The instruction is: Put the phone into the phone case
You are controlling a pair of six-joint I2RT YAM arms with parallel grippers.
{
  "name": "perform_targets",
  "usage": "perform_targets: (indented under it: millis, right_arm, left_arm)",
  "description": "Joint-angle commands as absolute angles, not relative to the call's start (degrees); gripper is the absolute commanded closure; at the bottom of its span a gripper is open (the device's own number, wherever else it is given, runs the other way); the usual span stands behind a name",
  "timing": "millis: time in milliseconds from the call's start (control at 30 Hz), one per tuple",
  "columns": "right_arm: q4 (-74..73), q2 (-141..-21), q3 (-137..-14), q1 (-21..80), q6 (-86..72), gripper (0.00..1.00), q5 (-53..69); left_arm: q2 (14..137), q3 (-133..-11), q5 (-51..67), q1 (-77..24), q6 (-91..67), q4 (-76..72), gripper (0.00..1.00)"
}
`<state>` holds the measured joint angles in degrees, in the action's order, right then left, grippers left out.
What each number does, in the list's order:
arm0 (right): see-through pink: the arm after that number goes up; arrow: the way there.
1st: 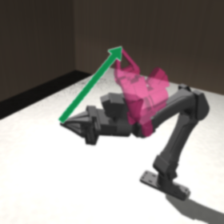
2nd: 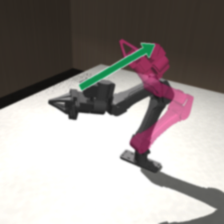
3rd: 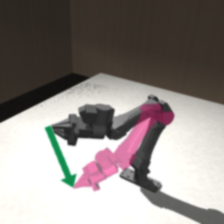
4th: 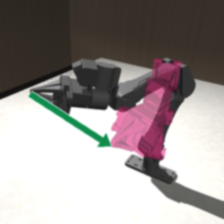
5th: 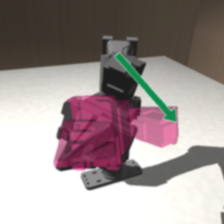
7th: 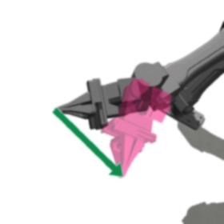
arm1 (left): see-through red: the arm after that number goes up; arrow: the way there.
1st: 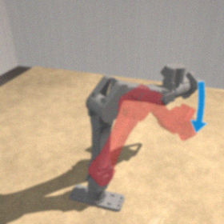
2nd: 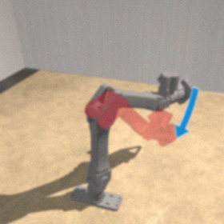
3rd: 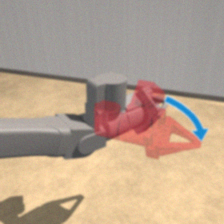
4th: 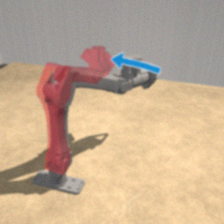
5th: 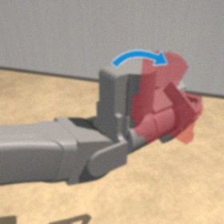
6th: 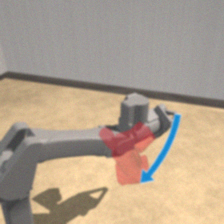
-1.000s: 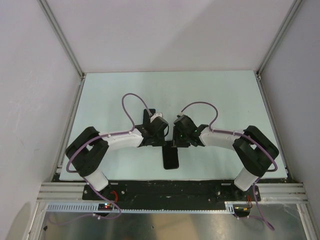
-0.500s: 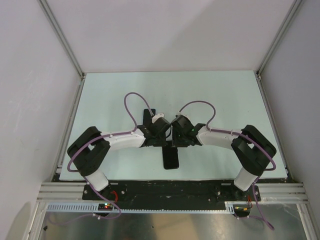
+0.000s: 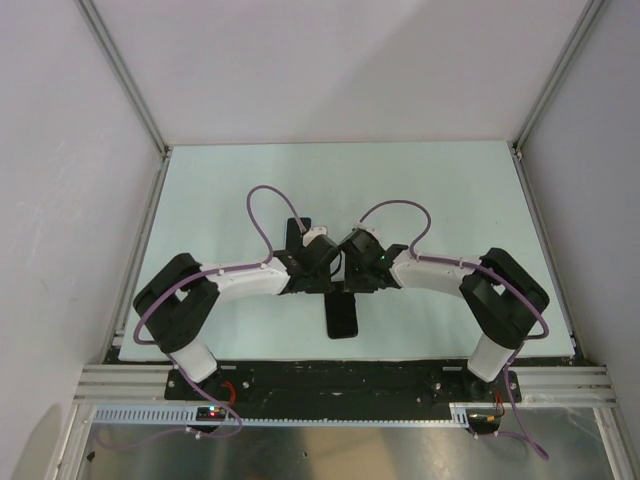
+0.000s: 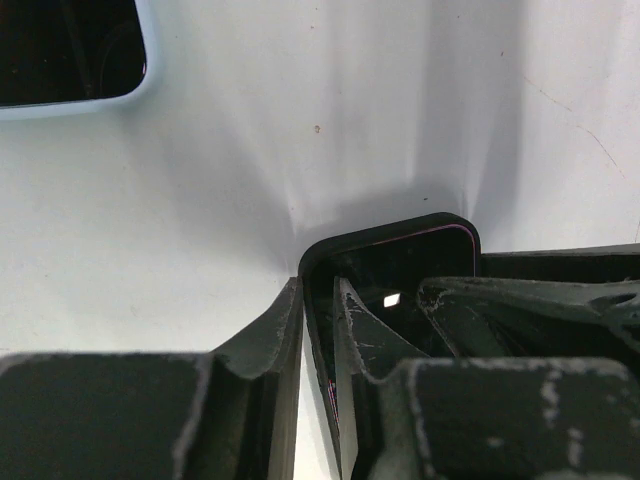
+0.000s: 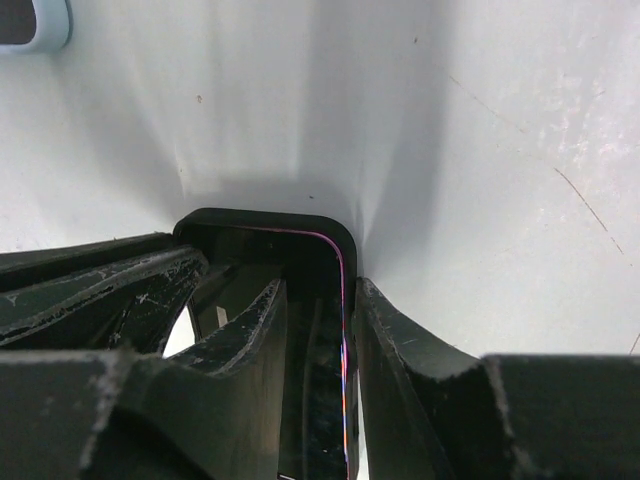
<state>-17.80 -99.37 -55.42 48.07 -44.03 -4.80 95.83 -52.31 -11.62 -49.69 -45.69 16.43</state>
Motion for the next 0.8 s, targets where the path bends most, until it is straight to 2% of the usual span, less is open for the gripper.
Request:
perform_targets:
  millis: [0,133,400,533,767]
  right_arm:
    - [-19.1,-110.8,-50.6,55.3,-45.5,0.96,-14.5]
    - [-15.2,-109.5,-47.6,55.1,-46.2,0.96,-13.0]
    - [-5.7,-103.7,-43.2,50.7,-44.4,0.79,-3.2]
    - [-1.2,-102.2,-40.7,47.0,-44.8,0.78,3.4]
    - [-1.4,-101.5,-40.3,45.2,-45.0,0.83,3.7]
  left_arm:
    - [99.9,-50.6,-7.3,-50.3,-44.9,20.5,0.81]
    - [98.8,-50.9,-6.3,-49.7,-45.0,20.5,0.80]
    - [97.3,-50.4,-5.8,-49.2,-45.4,20.6,0.80]
    - [96.7,-49.4,-5.9,-48.9,-45.4,20.5,0.80]
    - [95.7,-48.1,-6.1,-48.4,-45.2,20.4,0.80]
